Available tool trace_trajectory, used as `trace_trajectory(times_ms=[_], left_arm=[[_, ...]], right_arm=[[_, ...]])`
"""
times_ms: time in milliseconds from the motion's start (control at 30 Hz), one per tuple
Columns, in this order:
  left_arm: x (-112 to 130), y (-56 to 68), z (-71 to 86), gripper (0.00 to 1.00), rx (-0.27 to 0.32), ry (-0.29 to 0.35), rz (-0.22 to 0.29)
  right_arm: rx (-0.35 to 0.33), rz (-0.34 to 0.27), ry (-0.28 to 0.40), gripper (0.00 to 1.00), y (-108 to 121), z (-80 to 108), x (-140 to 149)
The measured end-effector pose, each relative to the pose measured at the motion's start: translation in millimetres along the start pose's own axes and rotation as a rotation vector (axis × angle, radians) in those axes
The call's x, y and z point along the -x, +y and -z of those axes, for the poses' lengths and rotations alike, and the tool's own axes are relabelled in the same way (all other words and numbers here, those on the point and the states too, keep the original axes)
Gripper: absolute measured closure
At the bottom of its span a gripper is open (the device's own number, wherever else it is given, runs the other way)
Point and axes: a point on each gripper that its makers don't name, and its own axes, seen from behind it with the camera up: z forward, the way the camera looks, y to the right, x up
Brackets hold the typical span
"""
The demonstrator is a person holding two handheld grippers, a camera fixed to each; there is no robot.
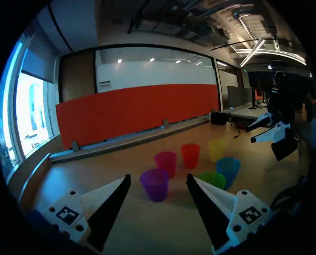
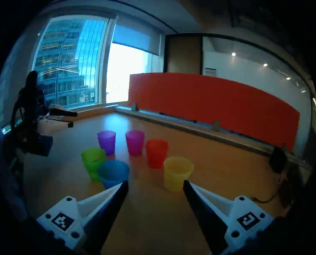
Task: Pour water
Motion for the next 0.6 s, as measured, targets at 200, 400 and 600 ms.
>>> trace_trajectory(times_ms=[200,400,600], left_arm=[[-16,-13.4,8.4,0.03,-0.081,0.066,0.008],[-28,-21.6,13.9,0.03,-0.142,0.119,0.027],[-38,-32.0,19.1,0.03,-0.208,0.159,0.043]], right_arm=[[0.102,-0.023,0.081,0.0,18,5.0,-17],[0.226,-0.042,0.165,0.0,45,11.3,-37],[0.36,-0.058,0.258,0.0,73,24.7,-60]])
